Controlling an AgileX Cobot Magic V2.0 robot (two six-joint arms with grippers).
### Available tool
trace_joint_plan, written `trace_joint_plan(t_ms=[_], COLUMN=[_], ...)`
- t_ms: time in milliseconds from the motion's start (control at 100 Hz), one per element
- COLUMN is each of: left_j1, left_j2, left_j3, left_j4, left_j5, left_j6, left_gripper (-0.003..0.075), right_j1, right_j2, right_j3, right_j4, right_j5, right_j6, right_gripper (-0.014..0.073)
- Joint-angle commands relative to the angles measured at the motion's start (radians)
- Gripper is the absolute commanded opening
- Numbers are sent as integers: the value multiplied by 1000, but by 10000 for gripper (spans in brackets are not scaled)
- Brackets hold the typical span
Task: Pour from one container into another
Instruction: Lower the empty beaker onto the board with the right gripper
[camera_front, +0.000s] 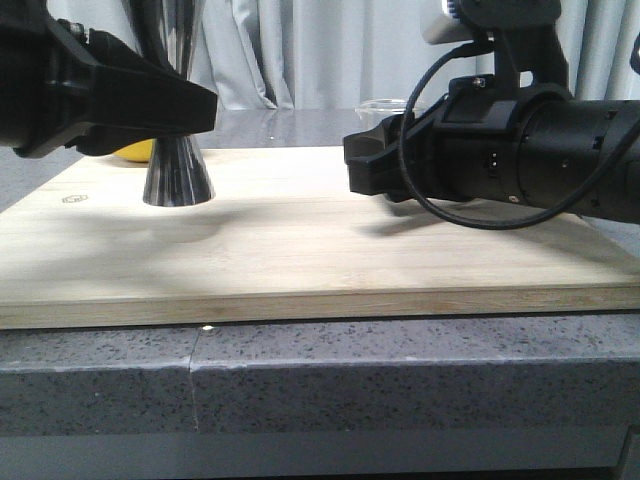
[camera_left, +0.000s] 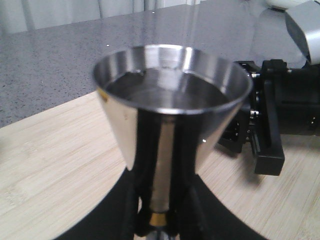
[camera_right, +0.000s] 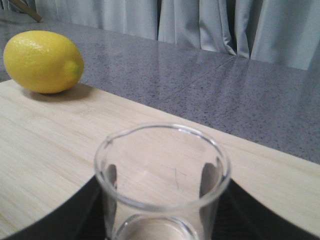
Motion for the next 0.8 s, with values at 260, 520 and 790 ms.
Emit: trace_joint_plan(t_ms=[260,520,790], left_j1=[-8,-8,-8], left_j2=[-29,-29,-29], left_j3=[-26,-26,-26], left_j4=[-28,-28,-28], left_j5=[-89,-94,-107], left_j6=[-7,-7,-7], left_gripper=[-19,-19,-19], right_j1=[-5,-5,-5], right_j2=[-31,-41,-160], right_j3=[-20,-20,-20], right_j4=[12,14,14], right_j5=[-90,-98,-85], right_j6=[-8,-8,-8], right_gripper=[478,584,600])
